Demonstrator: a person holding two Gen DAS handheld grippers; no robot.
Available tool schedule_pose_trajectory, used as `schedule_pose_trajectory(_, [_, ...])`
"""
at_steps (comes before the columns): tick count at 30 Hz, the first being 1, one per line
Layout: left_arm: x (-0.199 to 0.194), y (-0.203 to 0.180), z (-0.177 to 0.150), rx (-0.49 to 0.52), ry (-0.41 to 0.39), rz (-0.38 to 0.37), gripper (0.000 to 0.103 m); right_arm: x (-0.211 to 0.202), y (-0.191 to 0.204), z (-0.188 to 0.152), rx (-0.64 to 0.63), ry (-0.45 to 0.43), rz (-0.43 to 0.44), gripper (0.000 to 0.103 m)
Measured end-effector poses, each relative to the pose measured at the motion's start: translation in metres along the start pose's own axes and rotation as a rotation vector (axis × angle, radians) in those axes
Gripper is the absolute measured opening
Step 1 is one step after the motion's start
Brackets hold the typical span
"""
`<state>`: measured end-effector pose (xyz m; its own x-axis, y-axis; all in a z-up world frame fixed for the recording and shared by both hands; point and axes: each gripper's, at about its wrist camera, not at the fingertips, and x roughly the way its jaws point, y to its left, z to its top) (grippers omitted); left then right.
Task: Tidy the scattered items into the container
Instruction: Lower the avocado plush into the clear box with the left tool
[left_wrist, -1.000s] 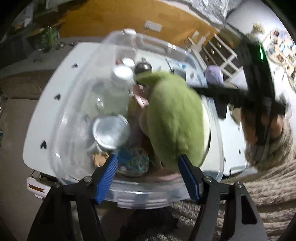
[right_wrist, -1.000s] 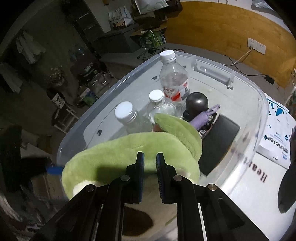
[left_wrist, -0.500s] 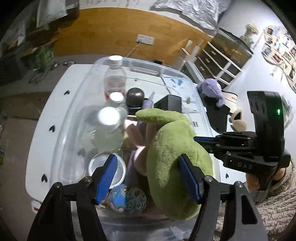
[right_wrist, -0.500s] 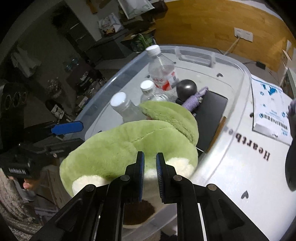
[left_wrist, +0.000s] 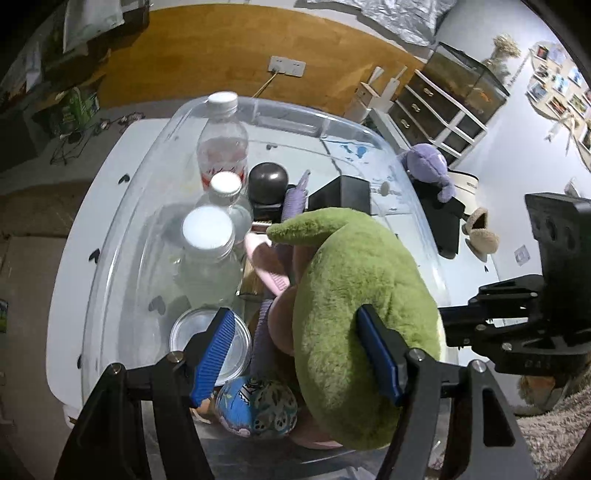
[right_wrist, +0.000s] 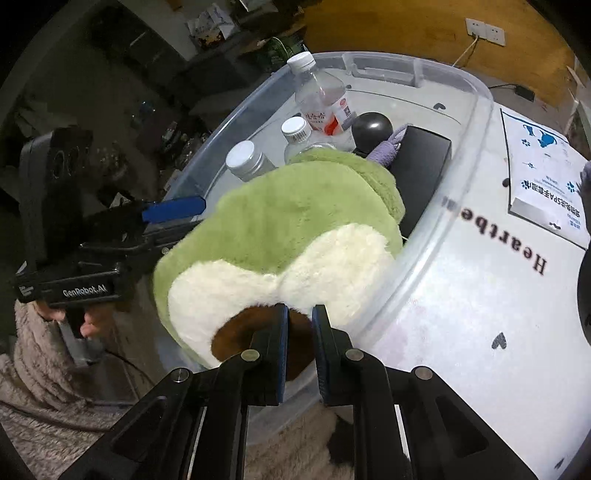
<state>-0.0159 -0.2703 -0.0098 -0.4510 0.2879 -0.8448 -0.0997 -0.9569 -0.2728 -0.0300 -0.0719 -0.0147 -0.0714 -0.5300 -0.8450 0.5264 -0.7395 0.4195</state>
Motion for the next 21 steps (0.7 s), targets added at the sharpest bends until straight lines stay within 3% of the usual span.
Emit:
schedule_pose_trajectory(2, [0.002,0.006,0.0,-0.041,0.008,-0.034,0.069,0.004,0.001,0.002,-0.014,0.01,-0.005,0.016])
schedule_pose_trajectory(7, [0.0,0.009,-0.002,-0.049,0.001,-0.032,0.069,0.01,-0.001,0.005,-0.01,0.049,-0.007,0.015])
schedule_pose_trajectory(12, [-0.016,0.012,0.002,-0.051,-0.034,-0.073,0.069,-0.021,-0.017,-0.005,0.051,-0.009,0.009,0.016])
schedule_pose_trajectory(14, [-0.021,0.014,0.004,-0.054,-0.048,-0.064,0.077,-0.028,-0.026,-0.008,0.089,-0.031,0.015,0.016])
schedule_pose_trajectory(21, [-0.026,0.018,0.005,-0.059,-0.055,-0.05,0.077,-0.041,-0.032,-0.015,0.145,-0.076,0.022,0.016])
